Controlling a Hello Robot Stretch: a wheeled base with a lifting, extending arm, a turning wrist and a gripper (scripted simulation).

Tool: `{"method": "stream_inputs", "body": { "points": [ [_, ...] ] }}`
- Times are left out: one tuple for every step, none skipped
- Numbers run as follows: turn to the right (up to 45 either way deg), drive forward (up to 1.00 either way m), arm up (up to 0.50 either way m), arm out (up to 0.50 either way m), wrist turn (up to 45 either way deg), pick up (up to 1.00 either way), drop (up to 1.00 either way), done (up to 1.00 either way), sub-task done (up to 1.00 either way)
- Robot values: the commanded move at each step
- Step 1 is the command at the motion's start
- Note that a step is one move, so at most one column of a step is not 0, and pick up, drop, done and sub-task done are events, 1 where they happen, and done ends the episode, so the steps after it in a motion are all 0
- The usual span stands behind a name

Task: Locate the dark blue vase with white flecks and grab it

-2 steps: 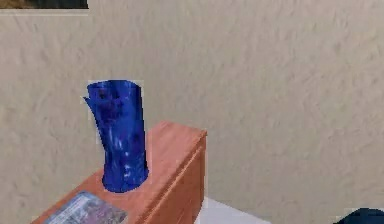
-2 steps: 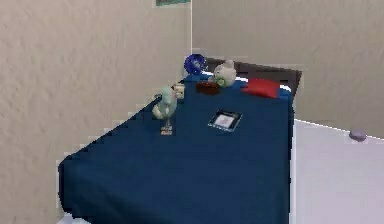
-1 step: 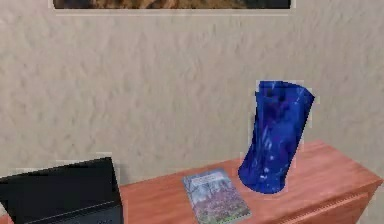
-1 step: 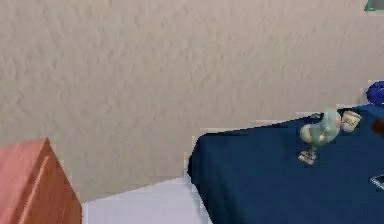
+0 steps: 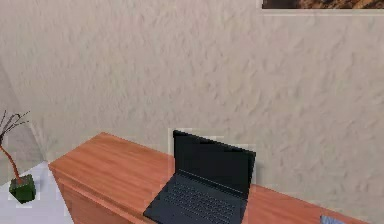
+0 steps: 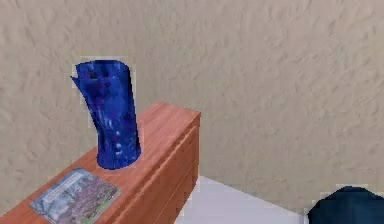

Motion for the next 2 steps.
{"method": "stream_inputs", "body": {
  "points": [
    [-18.0,0.0,0.0,0.0,0.0,0.0,0.0,0.0,0.0],
    [0.0,0.0,0.5,0.0,0.0,0.0,0.0,0.0,0.0]
  ]
}}
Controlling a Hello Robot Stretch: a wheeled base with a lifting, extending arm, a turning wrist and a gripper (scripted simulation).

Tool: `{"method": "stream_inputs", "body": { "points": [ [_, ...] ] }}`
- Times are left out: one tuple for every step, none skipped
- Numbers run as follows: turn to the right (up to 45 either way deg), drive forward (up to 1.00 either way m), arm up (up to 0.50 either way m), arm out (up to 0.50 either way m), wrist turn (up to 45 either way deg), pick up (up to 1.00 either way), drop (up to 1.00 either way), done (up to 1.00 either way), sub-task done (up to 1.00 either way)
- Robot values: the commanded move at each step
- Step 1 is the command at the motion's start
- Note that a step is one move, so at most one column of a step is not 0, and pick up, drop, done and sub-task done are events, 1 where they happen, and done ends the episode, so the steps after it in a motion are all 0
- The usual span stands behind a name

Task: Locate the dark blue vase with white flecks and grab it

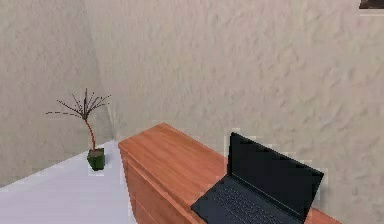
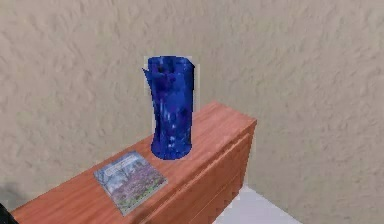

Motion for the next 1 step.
{"method": "stream_inputs", "body": {
  "points": [
    [0.0,0.0,0.38,0.0,0.0,0.0,0.0,0.0,0.0]
  ]
}}
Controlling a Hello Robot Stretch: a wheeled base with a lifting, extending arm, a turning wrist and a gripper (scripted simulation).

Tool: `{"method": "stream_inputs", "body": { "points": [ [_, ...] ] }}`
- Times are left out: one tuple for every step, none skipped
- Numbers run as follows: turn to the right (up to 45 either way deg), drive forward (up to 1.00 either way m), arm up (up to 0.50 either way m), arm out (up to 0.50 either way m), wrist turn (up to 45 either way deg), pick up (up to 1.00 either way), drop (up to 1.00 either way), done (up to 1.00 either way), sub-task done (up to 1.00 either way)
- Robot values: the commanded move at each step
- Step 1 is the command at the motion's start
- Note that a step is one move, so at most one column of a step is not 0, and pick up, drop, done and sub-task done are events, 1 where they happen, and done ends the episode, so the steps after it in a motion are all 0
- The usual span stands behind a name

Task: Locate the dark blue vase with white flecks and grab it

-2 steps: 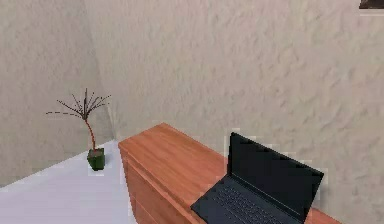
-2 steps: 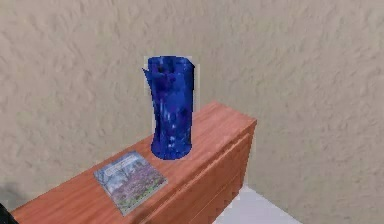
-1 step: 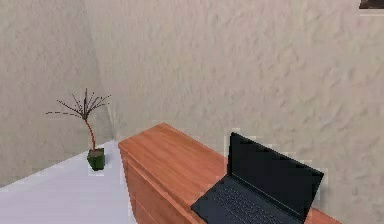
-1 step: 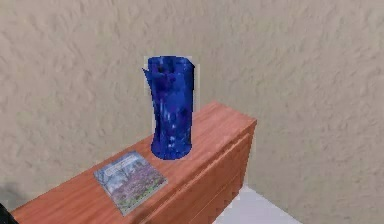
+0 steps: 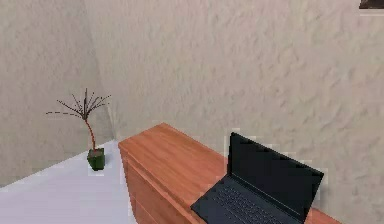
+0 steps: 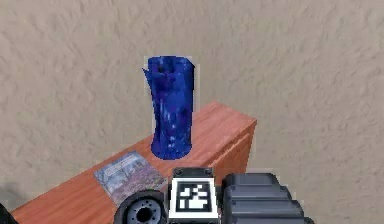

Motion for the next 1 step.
{"method": "stream_inputs", "body": {
  "points": [
    [0.0,0.0,0.0,0.44,0.0,0.0,0.0,0.0,0.0]
  ]
}}
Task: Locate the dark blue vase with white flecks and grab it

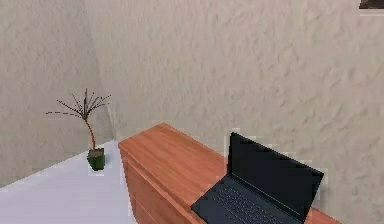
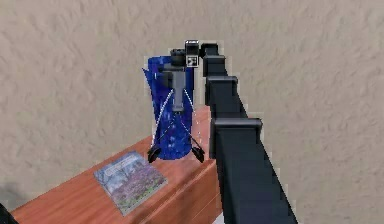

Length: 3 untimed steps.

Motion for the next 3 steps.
{"method": "stream_inputs", "body": {
  "points": [
    [0.0,0.0,0.0,0.0,45.0,0.0,0.0,0.0,0.0],
    [0.0,0.0,0.0,0.0,45.0,0.0,0.0,0.0,0.0],
    [0.0,0.0,0.0,0.0,45.0,0.0,0.0,0.0,0.0]
  ]
}}
